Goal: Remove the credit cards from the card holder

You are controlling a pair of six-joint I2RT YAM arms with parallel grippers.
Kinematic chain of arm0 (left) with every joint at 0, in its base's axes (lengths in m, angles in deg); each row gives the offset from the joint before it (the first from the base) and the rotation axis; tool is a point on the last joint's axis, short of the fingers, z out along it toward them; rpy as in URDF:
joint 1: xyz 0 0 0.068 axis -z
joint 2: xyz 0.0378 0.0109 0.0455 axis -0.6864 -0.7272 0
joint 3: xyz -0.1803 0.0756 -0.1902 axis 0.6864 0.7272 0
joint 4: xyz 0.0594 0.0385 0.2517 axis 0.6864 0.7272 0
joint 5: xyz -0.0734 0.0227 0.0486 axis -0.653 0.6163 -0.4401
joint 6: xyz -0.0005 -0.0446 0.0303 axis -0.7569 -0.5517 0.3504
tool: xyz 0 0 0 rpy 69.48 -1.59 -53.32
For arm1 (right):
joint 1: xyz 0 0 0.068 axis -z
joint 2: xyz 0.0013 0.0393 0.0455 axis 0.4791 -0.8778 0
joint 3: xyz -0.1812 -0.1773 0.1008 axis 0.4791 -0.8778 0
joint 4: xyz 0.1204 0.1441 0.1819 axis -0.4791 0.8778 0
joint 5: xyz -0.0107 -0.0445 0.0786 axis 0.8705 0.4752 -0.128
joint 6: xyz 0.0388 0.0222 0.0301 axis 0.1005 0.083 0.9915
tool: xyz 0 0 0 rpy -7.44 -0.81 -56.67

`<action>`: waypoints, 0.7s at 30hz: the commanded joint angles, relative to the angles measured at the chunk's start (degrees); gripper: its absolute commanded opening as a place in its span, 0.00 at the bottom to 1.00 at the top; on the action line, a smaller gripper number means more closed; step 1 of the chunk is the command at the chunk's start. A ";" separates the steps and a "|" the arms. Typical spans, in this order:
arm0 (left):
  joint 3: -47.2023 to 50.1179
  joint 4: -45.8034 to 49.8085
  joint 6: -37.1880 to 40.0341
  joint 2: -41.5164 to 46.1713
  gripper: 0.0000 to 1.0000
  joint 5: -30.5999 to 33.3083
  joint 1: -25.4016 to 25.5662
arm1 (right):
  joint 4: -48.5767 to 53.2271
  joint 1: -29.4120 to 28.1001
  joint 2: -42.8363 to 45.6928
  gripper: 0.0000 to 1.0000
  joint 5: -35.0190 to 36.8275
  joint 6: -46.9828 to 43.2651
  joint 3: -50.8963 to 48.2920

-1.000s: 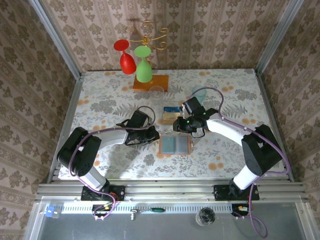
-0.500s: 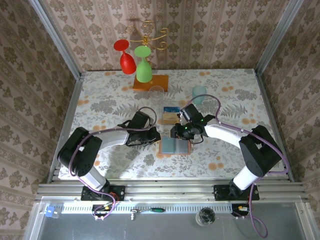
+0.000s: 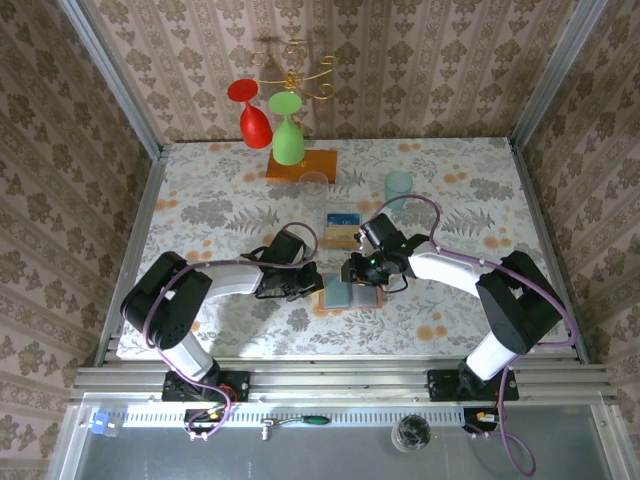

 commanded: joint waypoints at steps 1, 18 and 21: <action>1.14 0.40 -0.82 0.18 0.05 1.76 0.34 | -0.89 -0.70 -1.23 0.26 -1.52 0.79 -0.28; -0.52 3.80 1.71 -0.26 0.03 3.61 0.26 | -2.35 -1.71 -5.11 0.26 -3.26 1.48 1.65; -0.62 4.07 2.04 -0.47 0.02 3.51 0.19 | -2.62 -1.93 -5.65 0.26 -3.40 1.83 2.02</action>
